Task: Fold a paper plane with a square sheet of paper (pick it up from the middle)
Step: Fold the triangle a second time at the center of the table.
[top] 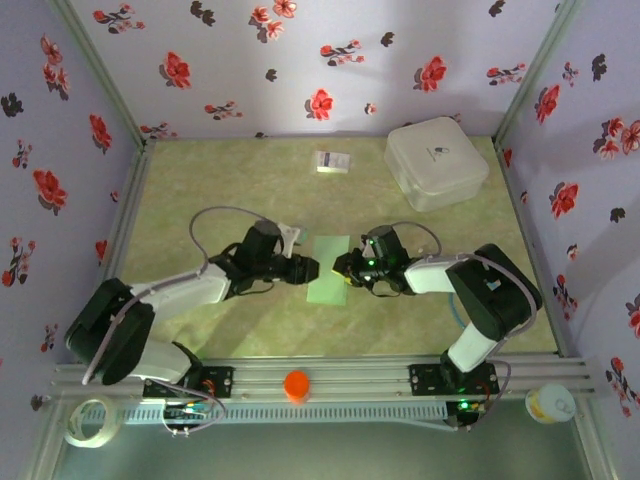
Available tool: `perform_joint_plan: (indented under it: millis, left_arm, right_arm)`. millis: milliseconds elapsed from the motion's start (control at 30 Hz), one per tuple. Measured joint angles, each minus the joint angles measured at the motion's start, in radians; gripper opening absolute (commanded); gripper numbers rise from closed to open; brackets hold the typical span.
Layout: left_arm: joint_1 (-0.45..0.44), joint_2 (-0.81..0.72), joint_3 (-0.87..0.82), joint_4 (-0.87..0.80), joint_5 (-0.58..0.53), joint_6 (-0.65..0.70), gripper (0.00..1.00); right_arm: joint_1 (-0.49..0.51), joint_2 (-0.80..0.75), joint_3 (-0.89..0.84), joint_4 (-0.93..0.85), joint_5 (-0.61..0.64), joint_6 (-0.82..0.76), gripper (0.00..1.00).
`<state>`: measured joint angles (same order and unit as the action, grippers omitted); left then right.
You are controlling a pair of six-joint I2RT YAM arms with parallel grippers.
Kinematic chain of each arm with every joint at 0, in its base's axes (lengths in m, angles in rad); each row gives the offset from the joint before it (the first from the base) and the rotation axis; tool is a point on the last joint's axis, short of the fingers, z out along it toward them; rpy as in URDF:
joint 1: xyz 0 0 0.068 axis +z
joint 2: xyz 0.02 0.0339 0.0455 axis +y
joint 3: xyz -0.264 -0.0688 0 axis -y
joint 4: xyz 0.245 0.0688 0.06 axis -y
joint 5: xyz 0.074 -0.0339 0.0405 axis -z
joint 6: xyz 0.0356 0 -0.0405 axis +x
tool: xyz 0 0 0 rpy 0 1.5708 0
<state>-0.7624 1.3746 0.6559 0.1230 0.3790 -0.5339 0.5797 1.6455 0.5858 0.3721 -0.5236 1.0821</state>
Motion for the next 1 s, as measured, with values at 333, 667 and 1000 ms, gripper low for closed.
perform_joint_plan:
  millis: [333,667,1000]
  left_arm:
    - [-0.259,0.018,-0.027,0.078,-0.216,0.378,0.51]
    - [-0.392,0.152,0.030,0.048,-0.458,0.589,0.58]
    - [-0.443,0.291,0.134,0.005,-0.648,0.667,0.56]
  right_arm:
    - [-0.006,0.000,0.013,-0.034,-0.011,-0.027,0.18]
    - [-0.006,0.004,0.018,-0.033,-0.019,-0.024,0.21]
    - [-0.010,0.006,0.029,-0.033,-0.019,-0.024,0.22]
